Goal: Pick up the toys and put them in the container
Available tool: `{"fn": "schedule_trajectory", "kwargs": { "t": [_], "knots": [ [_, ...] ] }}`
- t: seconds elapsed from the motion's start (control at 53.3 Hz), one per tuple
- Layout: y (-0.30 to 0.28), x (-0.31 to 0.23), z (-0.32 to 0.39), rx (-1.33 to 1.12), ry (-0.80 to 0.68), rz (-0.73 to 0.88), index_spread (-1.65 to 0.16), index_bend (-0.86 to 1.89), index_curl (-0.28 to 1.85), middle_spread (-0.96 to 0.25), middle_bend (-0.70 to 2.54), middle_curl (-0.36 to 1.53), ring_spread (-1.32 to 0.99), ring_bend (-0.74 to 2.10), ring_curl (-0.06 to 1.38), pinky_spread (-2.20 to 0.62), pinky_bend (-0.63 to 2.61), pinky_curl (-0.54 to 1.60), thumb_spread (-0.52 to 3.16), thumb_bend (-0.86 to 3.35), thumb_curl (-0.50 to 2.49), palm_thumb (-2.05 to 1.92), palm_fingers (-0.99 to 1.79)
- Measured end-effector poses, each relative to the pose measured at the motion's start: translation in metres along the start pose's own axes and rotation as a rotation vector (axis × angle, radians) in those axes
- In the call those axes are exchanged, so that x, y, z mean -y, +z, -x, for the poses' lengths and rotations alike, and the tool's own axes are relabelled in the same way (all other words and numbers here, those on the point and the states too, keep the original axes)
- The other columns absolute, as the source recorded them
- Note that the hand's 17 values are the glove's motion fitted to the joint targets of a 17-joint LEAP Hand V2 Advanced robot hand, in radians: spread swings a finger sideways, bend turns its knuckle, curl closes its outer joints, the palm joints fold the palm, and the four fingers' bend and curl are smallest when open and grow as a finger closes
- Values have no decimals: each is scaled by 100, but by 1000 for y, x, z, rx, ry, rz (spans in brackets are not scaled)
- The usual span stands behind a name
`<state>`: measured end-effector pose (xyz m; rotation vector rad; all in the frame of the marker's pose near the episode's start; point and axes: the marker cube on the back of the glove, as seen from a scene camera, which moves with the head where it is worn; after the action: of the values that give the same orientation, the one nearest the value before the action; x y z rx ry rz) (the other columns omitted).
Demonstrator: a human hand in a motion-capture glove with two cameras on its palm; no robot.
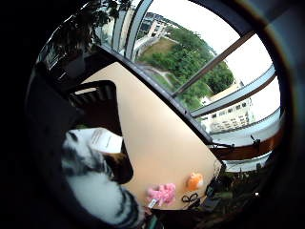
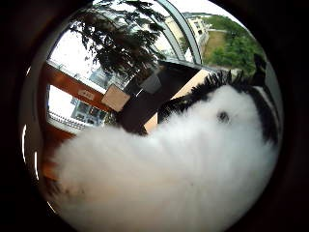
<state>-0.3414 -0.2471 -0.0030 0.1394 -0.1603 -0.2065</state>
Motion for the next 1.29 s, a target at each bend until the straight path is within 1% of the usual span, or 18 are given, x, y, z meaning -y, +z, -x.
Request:
{"fn": "schedule_trajectory", "kwargs": {
  "t": [0.038,0.075,0.225,0.338,0.375,0.394,0.413,0.45,0.469,0.525,0.601,0.807,0.957,1.051,1.089,1.145,1.22,1.295],
  "knots": [
    [6,1,24,96,-147,5,-34,63,68,-19,110,69,-35,120,61,-36,86,48,25,-1,86,64,107],
    [14,3,36,127,-214,15,-35,62,69,-19,110,69,-35,120,61,-36,86,48,25,-1,87,64,106],
    [61,11,74,129,-307,129,-36,59,75,-19,110,69,-35,121,61,-36,86,48,24,-1,90,64,105],
    [97,6,97,88,-365,402,-35,44,79,-21,107,69,-35,122,61,-36,90,50,29,-2,91,62,91],
    [107,3,102,65,-380,493,-34,32,77,-24,105,69,-34,125,62,-34,89,50,34,-2,91,61,73],
    [111,2,103,56,-385,529,-33,25,75,-26,93,66,-34,122,61,-31,87,50,48,-5,89,54,42],
    [114,0,104,50,-390,553,-31,19,76,-25,92,66,-33,118,62,-29,91,54,58,-8,86,46,23],
    [118,-3,104,47,-399,569,-29,14,75,-21,63,58,-25,93,60,-21,107,60,70,-14,78,28,-39],
    [119,-4,104,47,-403,564,-28,10,70,-19,53,54,-22,82,56,-18,108,57,75,-13,76,24,-51],
    [119,-5,104,50,-403,540,-27,4,57,-15,39,47,-17,63,46,-11,107,51,86,-9,69,15,-44],
    [113,-8,100,49,-394,521,-25,3,49,-12,27,42,-12,50,37,-5,103,47,97,-6,63,9,-38],
    [70,-25,41,24,-333,447,-22,3,33,-9,15,37,-5,42,33,2,92,42,113,-3,50,-1,-28],
    [19,-50,-37,-42,-199,406,-22,5,26,-8,15,35,-4,42,33,4,89,39,118,-3,44,-1,-24],
    [-8,-62,-81,-94,109,380,-22,6,24,-8,15,33,-3,41,33,4,88,39,120,-3,42,-2,-23],
    [-18,-71,-100,-90,114,374,-22,7,23,-8,15,33,-3,40,33,4,88,38,120,-3,41,-2,-22],
    [-35,-89,-143,-123,205,361,-22,7,22,-7,15,33,-3,39,32,4,87,38,121,-3,39,-2,-22],
    [-60,-127,-211,-168,162,360,-22,8,21,-7,15,32,-3,37,32,4,85,37,123,-2,38,-1,-21],
    [-77,-161,-274,-216,189,372,-22,9,20,-7,15,31,-3,36,32,4,85,37,123,-2,36,-1,-20]
  ]
}}
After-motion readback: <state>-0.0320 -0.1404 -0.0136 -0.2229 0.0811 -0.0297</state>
